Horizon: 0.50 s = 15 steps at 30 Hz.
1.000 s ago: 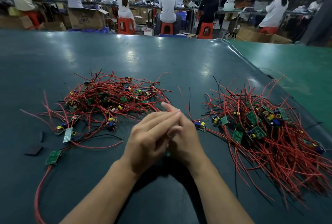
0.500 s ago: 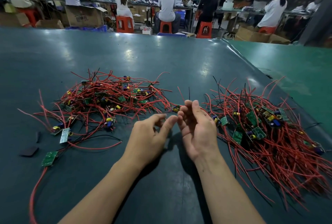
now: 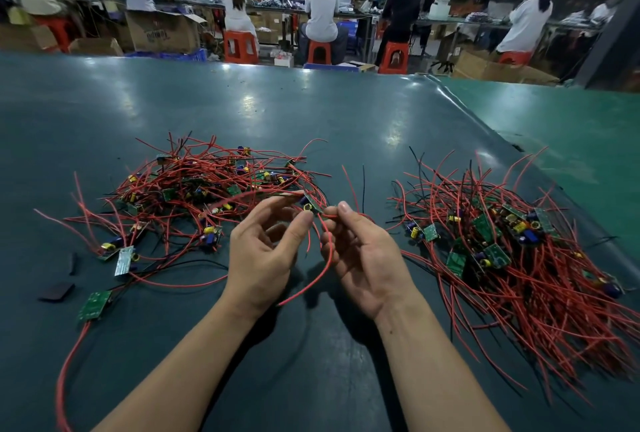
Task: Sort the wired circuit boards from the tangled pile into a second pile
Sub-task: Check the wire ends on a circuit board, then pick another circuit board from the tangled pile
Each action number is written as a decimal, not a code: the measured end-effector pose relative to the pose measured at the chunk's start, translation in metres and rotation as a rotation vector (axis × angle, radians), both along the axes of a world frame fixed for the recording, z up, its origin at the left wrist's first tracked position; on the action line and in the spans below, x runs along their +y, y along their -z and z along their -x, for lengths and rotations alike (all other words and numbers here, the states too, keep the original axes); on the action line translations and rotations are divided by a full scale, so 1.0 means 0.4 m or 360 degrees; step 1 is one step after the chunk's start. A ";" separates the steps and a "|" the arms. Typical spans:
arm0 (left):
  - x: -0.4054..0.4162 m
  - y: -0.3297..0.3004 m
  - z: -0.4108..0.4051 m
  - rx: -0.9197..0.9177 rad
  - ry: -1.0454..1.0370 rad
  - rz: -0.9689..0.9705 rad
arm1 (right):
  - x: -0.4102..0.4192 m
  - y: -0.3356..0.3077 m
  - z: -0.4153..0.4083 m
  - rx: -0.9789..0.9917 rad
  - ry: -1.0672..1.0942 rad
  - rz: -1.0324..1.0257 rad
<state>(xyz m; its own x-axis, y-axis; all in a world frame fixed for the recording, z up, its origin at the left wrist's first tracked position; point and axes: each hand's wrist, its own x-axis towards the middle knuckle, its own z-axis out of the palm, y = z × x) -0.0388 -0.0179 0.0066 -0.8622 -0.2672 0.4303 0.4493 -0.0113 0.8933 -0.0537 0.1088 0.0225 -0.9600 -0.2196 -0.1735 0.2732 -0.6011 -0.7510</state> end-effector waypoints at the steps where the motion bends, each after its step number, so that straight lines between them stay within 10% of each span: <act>1: -0.003 0.002 0.003 -0.0028 0.0025 -0.0036 | -0.001 0.000 -0.002 0.0014 0.0018 -0.0064; 15: -0.027 -0.001 0.019 -0.0320 0.0213 -0.0622 | -0.033 0.009 -0.025 0.0466 0.0239 -0.0371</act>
<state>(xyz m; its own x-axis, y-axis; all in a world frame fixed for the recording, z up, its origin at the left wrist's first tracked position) -0.0462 -0.0287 0.0071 -0.9564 -0.2565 0.1397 0.2388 -0.4111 0.8798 -0.0435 0.0955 0.0191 -0.9947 -0.0604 0.0833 -0.0502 -0.4224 -0.9050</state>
